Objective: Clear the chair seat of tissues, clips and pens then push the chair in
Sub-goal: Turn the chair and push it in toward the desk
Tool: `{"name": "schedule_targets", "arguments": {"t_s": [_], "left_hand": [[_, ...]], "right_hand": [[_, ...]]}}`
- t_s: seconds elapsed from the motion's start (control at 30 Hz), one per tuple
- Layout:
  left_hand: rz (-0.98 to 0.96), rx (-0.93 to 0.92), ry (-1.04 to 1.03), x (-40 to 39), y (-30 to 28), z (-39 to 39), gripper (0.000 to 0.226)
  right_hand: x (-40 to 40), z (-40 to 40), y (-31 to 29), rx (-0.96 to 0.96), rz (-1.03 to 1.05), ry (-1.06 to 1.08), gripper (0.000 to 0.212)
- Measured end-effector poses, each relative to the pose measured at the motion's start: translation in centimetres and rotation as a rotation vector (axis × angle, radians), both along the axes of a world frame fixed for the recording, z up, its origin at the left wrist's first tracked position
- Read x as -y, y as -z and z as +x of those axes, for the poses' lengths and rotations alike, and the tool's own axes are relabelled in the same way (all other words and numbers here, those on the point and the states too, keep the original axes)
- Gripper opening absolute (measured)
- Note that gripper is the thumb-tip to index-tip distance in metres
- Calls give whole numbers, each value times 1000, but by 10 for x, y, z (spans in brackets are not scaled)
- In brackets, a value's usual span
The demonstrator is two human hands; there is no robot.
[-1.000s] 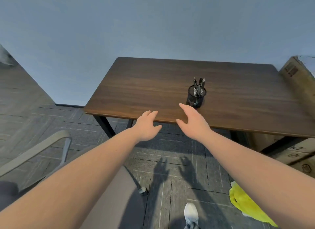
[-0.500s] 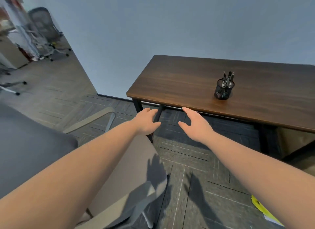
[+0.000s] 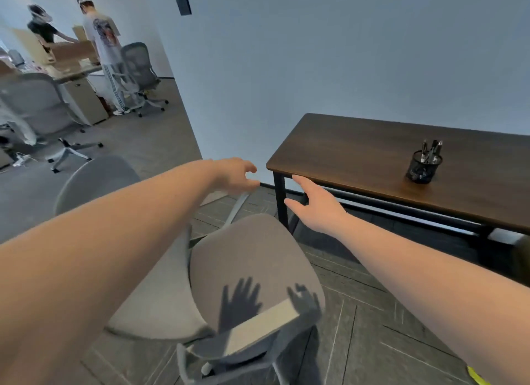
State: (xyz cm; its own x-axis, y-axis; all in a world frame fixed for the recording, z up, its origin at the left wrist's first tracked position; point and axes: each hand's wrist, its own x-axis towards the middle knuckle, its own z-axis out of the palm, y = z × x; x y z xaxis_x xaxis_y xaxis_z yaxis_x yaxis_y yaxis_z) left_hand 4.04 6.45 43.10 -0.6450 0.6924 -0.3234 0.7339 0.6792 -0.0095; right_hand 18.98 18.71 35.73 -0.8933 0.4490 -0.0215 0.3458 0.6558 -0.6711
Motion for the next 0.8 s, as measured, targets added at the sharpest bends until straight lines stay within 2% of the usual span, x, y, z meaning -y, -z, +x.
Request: {"name": "schedule_targets", "arguments": {"t_s": [0.17,0.33,0.5,0.57,0.67,0.8], "left_hand": [[43,6,-3,79,-36,-47,53],[88,-77,13,167,-22,-112,43],[88,-97,-11,239,-4,-155,62],[51,-82,-9,259,6,-168,60],[107,-6,-2,268,10,-176,62],[131,-89,47,280,2,-195,62]], "right_hand": [[81,-46,-23,-20,-12,1,62],[170,-93,-33,-6,-109,-12,60],[250,-124,-38,39,-228,-65,64],[273,-132,-40,82,-235,-119,67],[299,-140,-40,143,-283,-182,76],[318,-150,-40,204,-286,-284,88]]}}
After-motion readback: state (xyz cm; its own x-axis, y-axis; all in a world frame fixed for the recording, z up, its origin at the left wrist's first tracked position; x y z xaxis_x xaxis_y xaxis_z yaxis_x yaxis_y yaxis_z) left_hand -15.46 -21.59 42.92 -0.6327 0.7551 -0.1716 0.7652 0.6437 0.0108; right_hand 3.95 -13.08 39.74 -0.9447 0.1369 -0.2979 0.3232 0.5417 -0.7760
